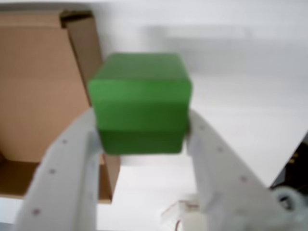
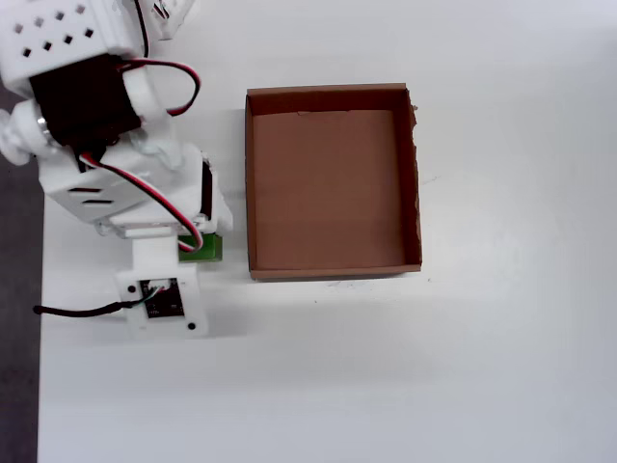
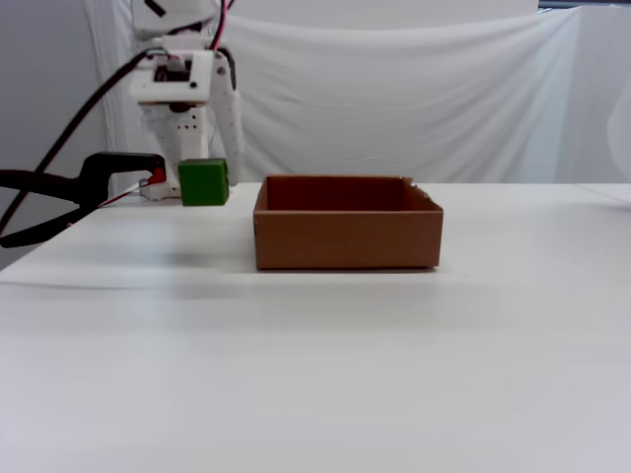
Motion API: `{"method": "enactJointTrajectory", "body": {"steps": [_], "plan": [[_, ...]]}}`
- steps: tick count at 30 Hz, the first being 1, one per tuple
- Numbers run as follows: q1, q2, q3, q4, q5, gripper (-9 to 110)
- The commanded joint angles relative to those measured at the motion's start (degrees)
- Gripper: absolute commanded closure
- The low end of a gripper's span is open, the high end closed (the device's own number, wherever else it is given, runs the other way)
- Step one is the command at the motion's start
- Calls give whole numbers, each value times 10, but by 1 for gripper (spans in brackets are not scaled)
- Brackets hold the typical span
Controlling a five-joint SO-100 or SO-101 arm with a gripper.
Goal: Grasp a green cube and put it in a box.
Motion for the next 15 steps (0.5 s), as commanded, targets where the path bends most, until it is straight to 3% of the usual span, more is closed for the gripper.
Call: {"method": "enactJointTrajectory", "body": {"steps": [1,15], "plan": [[-33,54,-29,16,19,88],[-165,63,-60,68,73,88]]}}
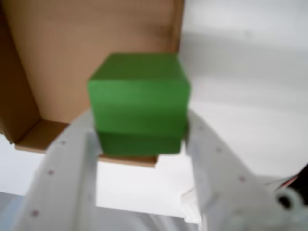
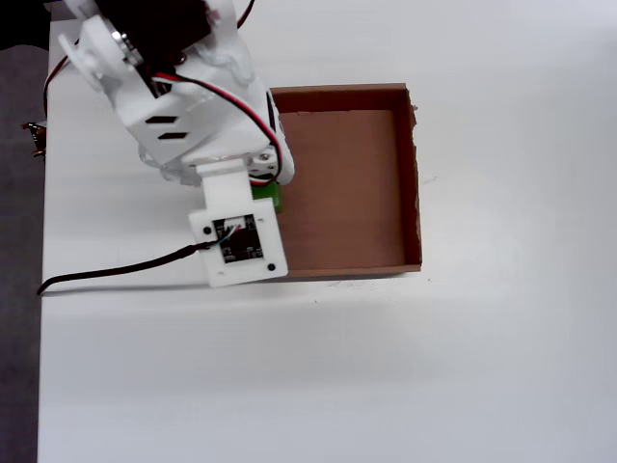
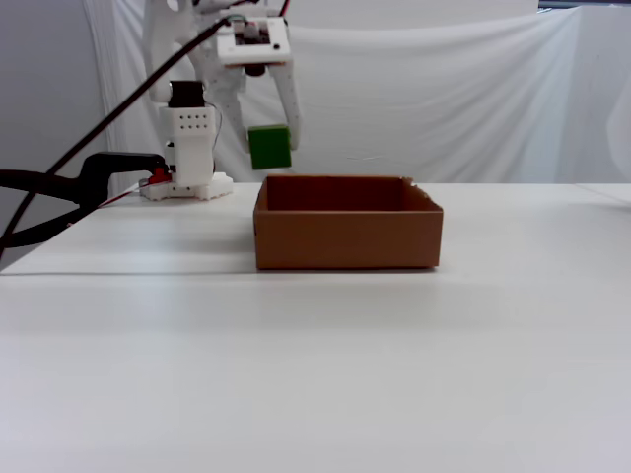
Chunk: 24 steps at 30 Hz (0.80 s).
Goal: Grasp a green cube and put it in a box.
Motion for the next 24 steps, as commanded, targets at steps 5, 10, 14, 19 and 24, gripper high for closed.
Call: {"method": "enactJointTrajectory", "body": {"steps": [5,10,14,19,24], "plan": [[-59,-9,-48,3,8,88],[-93,-50,-59,-15,12,88],[-112,-84,-69,-25,19,88],[-126,-114,-83,-23,23,88],[-129,-147,-86,-38,23,88]]}}
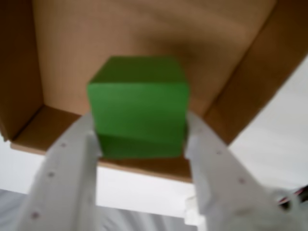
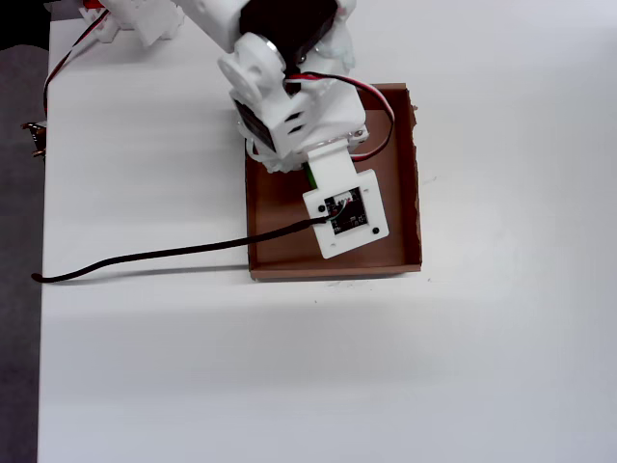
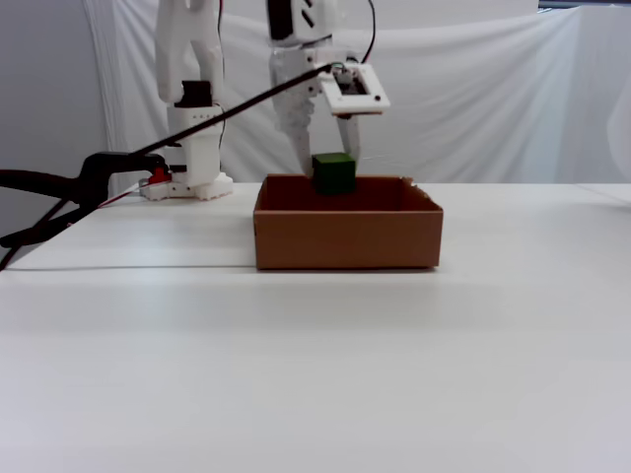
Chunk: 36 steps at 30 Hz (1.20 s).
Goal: Grasp a green cube and put it in a box.
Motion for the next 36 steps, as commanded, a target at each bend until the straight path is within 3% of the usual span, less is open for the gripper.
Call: {"method": "enactJointTrajectory", "body": {"steps": [1,29,36], "plan": [[-7,-4,-29,-13,2,88],[-28,-141,-73,-47,6,88],[-24,-120,-61,-48,6,80]]}}
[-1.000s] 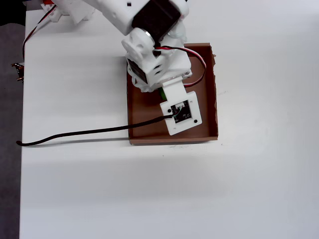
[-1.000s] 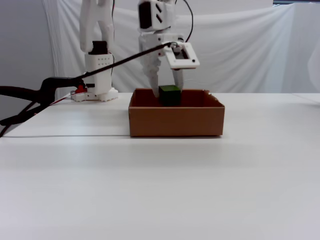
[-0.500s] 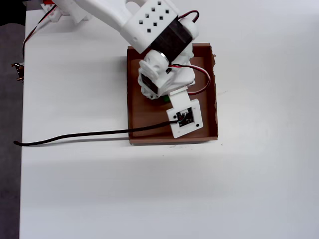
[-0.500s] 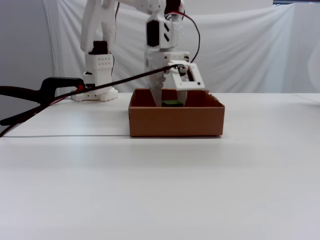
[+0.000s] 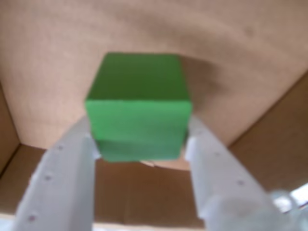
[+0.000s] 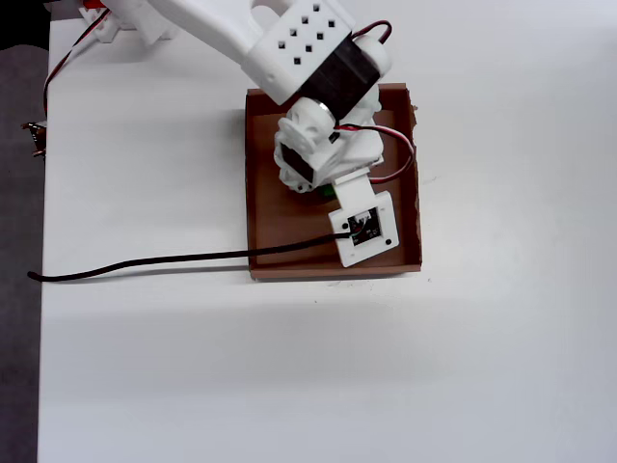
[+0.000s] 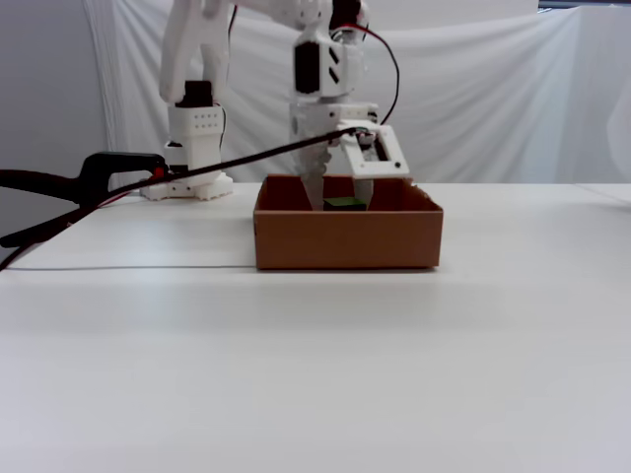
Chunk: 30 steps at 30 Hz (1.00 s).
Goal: Grasp a green cube and put it in a box.
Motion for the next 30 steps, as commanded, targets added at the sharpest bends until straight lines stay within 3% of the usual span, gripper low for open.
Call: {"method": "enactJointTrajectory", "body": {"steps": [1,13,24,30], "plan": [[-3,33,-10,-5,1,80],[64,223,61,59,24,80],[242,383,134,169,25,80],[329,447,223,160,25,80]]}}
